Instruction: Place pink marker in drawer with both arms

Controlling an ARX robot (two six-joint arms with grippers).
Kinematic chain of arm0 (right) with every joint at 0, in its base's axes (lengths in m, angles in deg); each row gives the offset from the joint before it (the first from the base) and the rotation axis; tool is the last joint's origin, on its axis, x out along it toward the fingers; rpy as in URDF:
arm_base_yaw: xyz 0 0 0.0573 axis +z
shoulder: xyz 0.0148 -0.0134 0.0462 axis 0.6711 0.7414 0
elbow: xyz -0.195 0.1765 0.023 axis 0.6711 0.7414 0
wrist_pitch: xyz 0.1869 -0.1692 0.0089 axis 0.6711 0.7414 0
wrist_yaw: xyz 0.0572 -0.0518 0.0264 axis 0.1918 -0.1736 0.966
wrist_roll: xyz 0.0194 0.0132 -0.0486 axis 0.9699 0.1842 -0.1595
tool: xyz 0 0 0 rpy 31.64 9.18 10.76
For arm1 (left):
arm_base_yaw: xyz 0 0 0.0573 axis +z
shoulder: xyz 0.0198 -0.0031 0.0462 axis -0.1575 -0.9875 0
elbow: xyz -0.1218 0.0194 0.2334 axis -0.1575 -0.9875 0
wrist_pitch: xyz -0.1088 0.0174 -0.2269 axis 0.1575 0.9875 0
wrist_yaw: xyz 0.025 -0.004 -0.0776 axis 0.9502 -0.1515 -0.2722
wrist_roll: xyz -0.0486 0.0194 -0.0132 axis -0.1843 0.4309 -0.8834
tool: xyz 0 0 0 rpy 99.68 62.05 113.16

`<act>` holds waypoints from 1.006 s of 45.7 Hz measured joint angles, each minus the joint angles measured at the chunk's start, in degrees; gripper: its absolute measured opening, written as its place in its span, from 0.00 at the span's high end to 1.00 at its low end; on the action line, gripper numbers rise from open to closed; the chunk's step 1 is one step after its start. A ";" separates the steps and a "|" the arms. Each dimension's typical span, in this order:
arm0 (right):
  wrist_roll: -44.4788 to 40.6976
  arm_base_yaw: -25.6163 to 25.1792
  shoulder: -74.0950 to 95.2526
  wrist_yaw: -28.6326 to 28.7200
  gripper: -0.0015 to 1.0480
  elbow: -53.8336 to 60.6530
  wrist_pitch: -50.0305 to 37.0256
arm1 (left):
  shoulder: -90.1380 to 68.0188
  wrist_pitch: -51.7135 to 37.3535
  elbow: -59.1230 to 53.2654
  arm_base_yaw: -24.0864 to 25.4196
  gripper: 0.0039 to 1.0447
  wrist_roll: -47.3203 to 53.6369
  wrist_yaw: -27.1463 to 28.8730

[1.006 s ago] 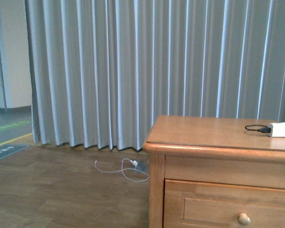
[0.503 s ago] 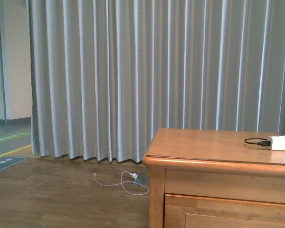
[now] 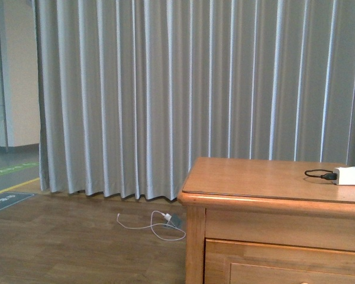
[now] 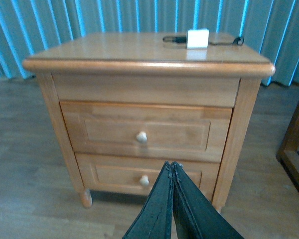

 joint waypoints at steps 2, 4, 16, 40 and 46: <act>-0.02 0.00 -4.57 0.00 0.99 0.00 4.74 | 0.00 0.00 0.00 0.00 0.06 -0.02 0.04; -0.02 0.00 -5.90 0.00 0.99 0.00 4.85 | 0.00 0.00 0.00 0.00 0.06 -0.02 0.02; -0.02 0.00 -6.14 0.00 0.99 0.00 5.14 | 0.00 0.00 0.00 0.00 0.06 -0.02 0.02; -0.09 0.00 -6.14 0.00 0.12 0.00 5.14 | 0.00 0.00 0.00 0.00 0.06 -0.02 0.02; -0.07 0.00 -6.14 0.00 0.09 0.00 5.14 | 0.00 0.00 0.00 0.00 0.06 -0.02 0.02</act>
